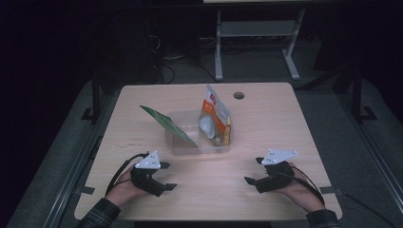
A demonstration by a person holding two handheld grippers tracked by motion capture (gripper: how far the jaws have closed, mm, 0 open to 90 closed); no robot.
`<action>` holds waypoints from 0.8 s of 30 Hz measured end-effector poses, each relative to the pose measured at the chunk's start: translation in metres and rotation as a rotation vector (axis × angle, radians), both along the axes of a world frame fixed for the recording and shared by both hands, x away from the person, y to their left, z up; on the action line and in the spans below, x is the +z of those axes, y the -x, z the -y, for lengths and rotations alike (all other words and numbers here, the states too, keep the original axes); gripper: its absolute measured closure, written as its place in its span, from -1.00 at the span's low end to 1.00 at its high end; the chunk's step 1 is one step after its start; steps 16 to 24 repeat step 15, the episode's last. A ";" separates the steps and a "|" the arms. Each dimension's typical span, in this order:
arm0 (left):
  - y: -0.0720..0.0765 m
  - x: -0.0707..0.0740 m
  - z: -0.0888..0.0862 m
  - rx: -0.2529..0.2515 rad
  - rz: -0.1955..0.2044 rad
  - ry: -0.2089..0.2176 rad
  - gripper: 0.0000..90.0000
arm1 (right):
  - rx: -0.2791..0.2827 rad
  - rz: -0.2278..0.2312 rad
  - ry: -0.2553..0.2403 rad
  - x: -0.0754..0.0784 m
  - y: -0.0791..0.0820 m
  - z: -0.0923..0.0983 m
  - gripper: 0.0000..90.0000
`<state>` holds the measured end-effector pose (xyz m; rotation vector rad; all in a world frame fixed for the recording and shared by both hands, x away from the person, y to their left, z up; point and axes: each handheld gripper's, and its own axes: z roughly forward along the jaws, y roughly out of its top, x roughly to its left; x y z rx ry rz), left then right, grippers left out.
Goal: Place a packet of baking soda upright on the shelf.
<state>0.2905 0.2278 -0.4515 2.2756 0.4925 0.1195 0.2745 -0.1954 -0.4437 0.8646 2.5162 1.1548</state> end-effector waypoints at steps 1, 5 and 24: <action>0.000 0.000 0.000 0.000 -0.001 -0.002 -0.60 | 0.000 -0.001 -0.001 0.000 0.000 0.000 -0.63; 0.000 0.000 0.001 -0.005 0.003 -0.008 -0.60 | 0.005 -0.002 0.003 0.000 0.001 0.000 -0.63; 0.000 0.000 0.001 -0.007 0.003 -0.007 -0.60 | 0.009 0.010 -0.006 0.002 0.001 -0.002 -0.66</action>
